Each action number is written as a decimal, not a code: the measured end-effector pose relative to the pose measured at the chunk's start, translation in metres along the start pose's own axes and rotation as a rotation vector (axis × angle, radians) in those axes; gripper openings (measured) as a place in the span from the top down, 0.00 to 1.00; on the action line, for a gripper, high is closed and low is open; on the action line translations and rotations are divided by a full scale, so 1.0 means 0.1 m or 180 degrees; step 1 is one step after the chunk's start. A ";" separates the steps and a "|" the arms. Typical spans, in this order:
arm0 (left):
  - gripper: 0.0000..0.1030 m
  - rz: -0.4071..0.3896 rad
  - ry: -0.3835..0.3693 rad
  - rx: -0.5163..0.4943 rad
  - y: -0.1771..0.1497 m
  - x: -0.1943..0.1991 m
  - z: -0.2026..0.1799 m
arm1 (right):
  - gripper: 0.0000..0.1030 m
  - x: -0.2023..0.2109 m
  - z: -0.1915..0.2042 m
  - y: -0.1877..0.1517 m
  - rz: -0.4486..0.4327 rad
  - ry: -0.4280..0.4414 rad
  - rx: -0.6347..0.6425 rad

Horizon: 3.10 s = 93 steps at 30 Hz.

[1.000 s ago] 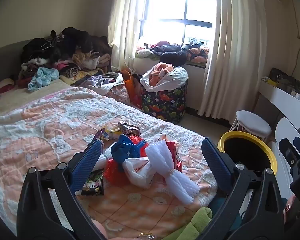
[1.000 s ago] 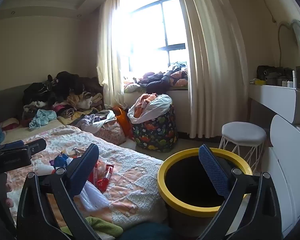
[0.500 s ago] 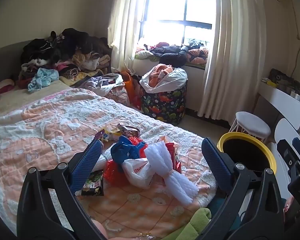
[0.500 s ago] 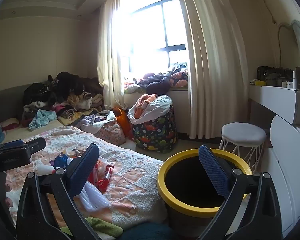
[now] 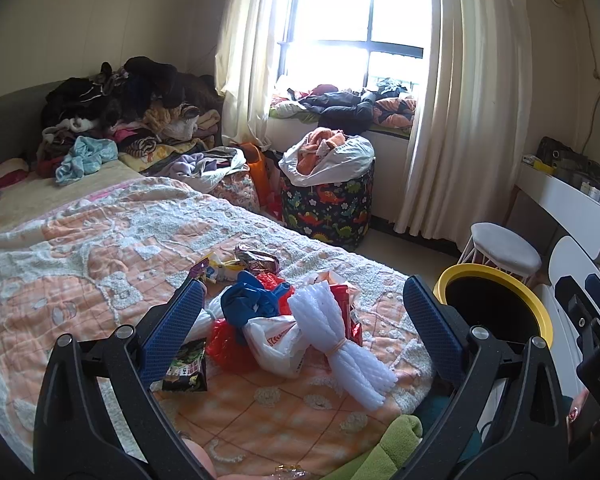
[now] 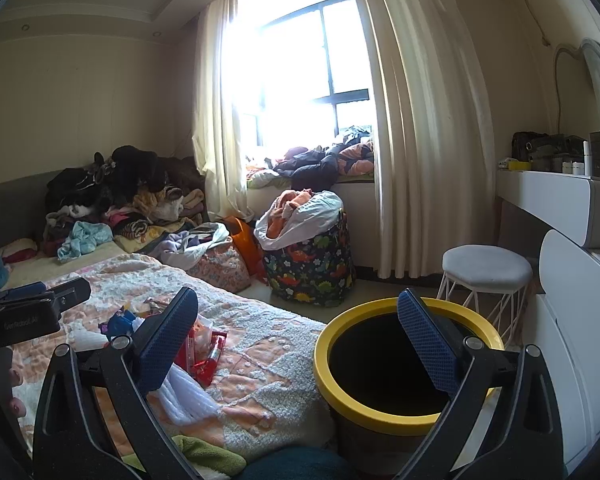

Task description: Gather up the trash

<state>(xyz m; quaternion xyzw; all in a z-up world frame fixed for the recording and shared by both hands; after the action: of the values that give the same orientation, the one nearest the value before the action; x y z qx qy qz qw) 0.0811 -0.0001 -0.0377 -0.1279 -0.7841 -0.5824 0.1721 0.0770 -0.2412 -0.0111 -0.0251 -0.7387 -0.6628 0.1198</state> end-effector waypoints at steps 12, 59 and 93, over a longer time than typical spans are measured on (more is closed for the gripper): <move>0.11 -0.0003 -0.0005 -0.0002 0.00 0.00 0.00 | 0.06 0.00 -0.01 0.00 -0.0003 0.0004 -0.0006; 0.11 0.0045 0.0223 0.0522 0.15 -0.08 0.68 | 0.06 -0.31 0.73 -0.06 0.0319 0.0766 0.0288; 0.45 0.1176 -0.0284 0.0460 -0.22 -1.30 0.70 | 0.31 -1.21 1.66 -1.05 0.1692 0.1694 0.0920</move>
<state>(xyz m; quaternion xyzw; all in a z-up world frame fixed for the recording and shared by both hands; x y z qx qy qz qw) 0.1818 0.0606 -0.1298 -0.2826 -0.7938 -0.4770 0.2499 0.1495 -0.0752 -0.1543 -0.0257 -0.7353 -0.4814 0.4764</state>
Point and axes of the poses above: each gripper's, at about its wrist camera, not at the fingertips, and x roughly against the way its jaws point, z to its left, y to its top, the point moved 9 cm from there along -x, roughly the way its jaws point, and after that the axes turned 11 degrees about x, right-handed, at the moved point
